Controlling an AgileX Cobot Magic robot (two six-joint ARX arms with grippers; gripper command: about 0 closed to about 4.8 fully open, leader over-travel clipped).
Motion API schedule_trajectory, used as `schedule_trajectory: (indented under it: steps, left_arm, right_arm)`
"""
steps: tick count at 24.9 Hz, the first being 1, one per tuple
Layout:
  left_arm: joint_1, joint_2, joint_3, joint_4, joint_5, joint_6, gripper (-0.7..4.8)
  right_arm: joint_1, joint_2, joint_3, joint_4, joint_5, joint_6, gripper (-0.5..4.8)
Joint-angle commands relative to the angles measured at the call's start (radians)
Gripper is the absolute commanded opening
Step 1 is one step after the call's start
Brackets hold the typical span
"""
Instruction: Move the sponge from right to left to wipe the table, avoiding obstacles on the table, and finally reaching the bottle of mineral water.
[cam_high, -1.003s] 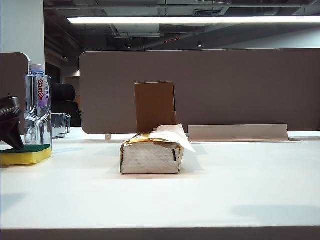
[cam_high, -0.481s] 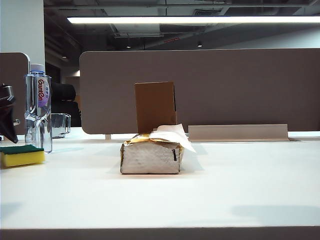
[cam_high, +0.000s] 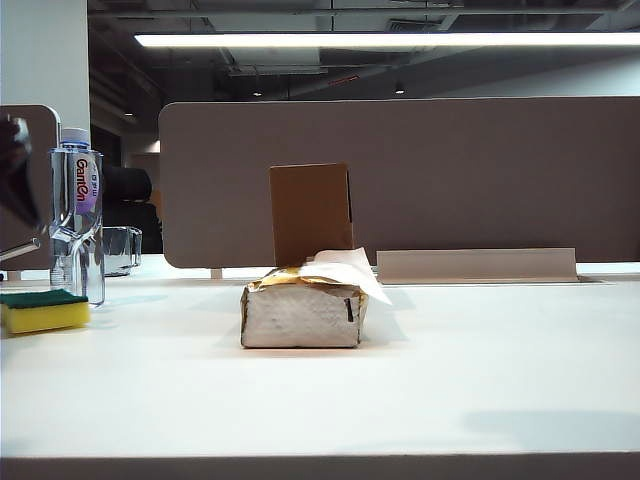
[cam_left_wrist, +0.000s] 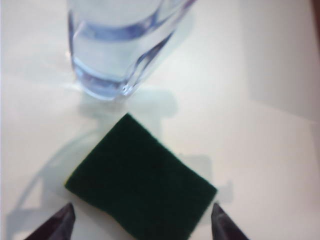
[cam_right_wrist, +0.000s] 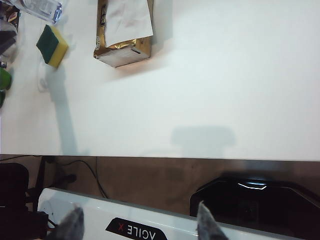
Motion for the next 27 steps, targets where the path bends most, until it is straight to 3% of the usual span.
schedule_trajectory:
  steps: [1, 10, 14, 27]
  left_arm:
    - [-0.020, -0.069, 0.005, -0.022, 0.012, 0.005, 3.50]
    - [-0.174, -0.365, 0.005, -0.028, 0.013, -0.011, 3.50]
    - [-0.199, -0.460, 0.005, -0.041, 0.010, -0.011, 3.50]
    - [-0.199, -0.796, 0.005, -0.097, -0.111, -0.035, 3.49]
  right_arm:
    - [0.000, -0.001, 0.003, 0.019, -0.004, -0.004, 2.92]
    - [0.002, -0.027, 0.003, 0.035, -0.001, -0.004, 2.92]
    - [0.022, -0.040, 0.003, 0.057, 0.008, -0.026, 2.92]
    - [0.050, -0.058, 0.004, 0.182, 0.240, -0.079, 2.92]
